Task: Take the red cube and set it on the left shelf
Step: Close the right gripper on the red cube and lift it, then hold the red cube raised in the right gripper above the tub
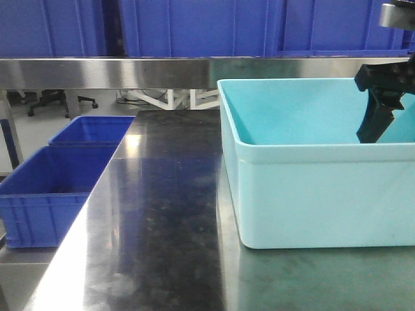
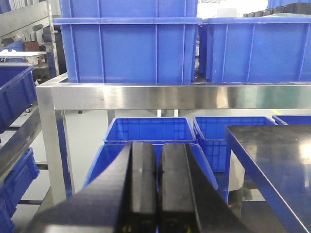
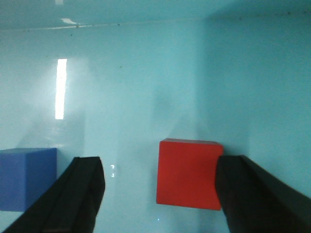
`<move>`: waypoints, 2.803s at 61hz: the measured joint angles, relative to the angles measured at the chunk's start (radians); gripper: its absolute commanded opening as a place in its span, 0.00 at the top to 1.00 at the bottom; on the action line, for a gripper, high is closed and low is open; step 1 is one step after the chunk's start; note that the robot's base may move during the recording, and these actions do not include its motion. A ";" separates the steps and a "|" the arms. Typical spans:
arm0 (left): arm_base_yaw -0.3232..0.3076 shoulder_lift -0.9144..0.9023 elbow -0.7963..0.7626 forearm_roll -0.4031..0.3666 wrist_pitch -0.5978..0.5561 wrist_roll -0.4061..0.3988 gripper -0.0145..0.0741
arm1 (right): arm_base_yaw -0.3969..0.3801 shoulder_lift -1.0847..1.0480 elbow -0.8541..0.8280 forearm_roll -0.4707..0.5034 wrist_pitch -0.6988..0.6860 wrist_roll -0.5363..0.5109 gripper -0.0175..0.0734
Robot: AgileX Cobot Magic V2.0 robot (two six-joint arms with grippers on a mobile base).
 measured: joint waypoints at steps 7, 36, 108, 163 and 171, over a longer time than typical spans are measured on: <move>0.000 0.000 0.000 0.000 0.000 0.000 0.72 | 0.000 0.000 0.000 -0.004 0.000 0.000 0.17; 0.000 0.000 0.000 0.000 0.000 0.000 0.72 | -0.012 0.002 0.000 -0.027 0.000 0.002 0.17; 0.000 0.000 0.000 0.000 0.000 0.000 0.72 | -0.012 -0.171 -0.166 -0.029 0.034 0.002 0.75; 0.000 0.000 0.000 0.000 0.000 0.000 0.72 | -0.012 -0.894 0.174 -0.025 -0.084 -0.002 0.75; 0.000 0.000 0.000 0.000 0.000 0.000 0.72 | -0.012 -0.906 0.188 -0.024 -0.095 -0.031 0.75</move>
